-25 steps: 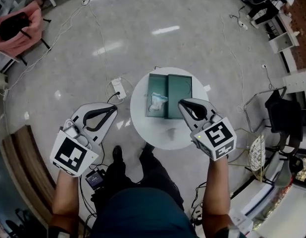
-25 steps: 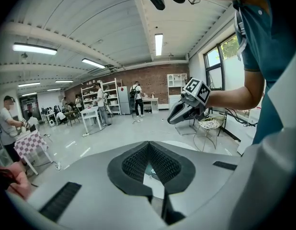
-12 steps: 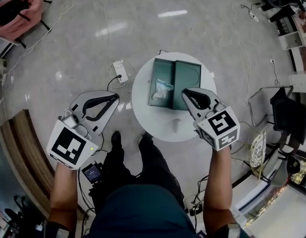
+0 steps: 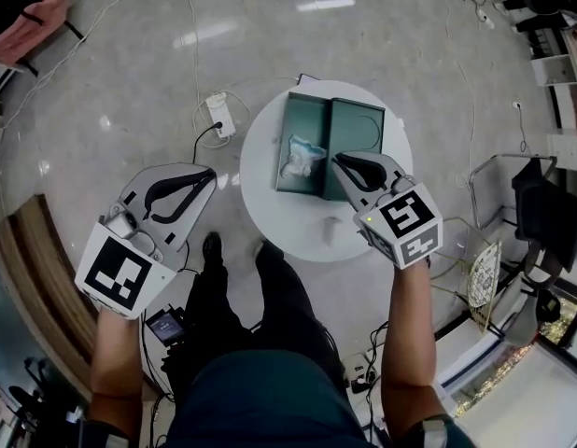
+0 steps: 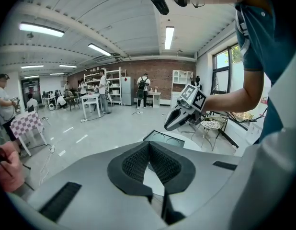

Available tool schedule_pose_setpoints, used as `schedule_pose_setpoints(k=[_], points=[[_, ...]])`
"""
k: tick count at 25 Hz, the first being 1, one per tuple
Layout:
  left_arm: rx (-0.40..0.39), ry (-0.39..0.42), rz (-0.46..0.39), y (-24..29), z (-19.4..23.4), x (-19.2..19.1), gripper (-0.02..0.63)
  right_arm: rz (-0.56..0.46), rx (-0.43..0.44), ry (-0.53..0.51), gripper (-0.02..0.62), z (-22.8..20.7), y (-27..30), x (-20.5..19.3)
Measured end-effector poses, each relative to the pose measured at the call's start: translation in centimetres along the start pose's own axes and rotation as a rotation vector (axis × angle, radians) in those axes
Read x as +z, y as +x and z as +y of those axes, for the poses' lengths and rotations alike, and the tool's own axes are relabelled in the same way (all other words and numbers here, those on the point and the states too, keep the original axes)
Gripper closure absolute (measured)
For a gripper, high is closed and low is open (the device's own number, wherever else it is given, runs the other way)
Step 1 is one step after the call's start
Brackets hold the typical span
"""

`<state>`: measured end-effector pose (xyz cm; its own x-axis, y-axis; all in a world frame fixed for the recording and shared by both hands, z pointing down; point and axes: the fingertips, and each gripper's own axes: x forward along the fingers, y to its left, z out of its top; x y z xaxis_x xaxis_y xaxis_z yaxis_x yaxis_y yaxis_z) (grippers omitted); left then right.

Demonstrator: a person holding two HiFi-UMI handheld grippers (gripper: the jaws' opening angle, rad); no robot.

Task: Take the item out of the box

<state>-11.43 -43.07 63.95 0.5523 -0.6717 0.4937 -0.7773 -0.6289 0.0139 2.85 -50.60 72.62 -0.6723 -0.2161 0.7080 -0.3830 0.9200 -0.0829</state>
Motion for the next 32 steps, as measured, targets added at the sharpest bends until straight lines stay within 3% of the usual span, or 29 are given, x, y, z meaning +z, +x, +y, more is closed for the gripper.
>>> schedule_pose_setpoints(k=[5,16,17,18,19,32], points=[[0.000,-0.037,0.020,3.0,1.0,-1.6,0.586,0.042,0.026,-0.023,0.554,-2.2,3.1,-1.9],[0.014,-0.103,0.050,4.3,1.7,-5.4,0.586,0.174,0.111,-0.124,0.549,-0.8,8.8,-5.7],[0.018,-0.109,0.051,4.2,1.7,-5.6,0.588,0.184,0.117,-0.134,0.528,-0.5,9.0,-6.0],[0.021,-0.115,0.052,4.1,1.7,-5.9,0.588,0.197,0.123,-0.145,0.457,-0.2,9.4,-6.3],[0.023,-0.121,0.054,4.1,1.7,-6.3,0.587,0.213,0.129,-0.159,0.443,0.1,9.9,-6.7],[0.044,-0.172,0.075,3.9,2.1,-10.0,0.587,0.474,0.157,-0.428,0.402,1.2,15.0,-12.6]])
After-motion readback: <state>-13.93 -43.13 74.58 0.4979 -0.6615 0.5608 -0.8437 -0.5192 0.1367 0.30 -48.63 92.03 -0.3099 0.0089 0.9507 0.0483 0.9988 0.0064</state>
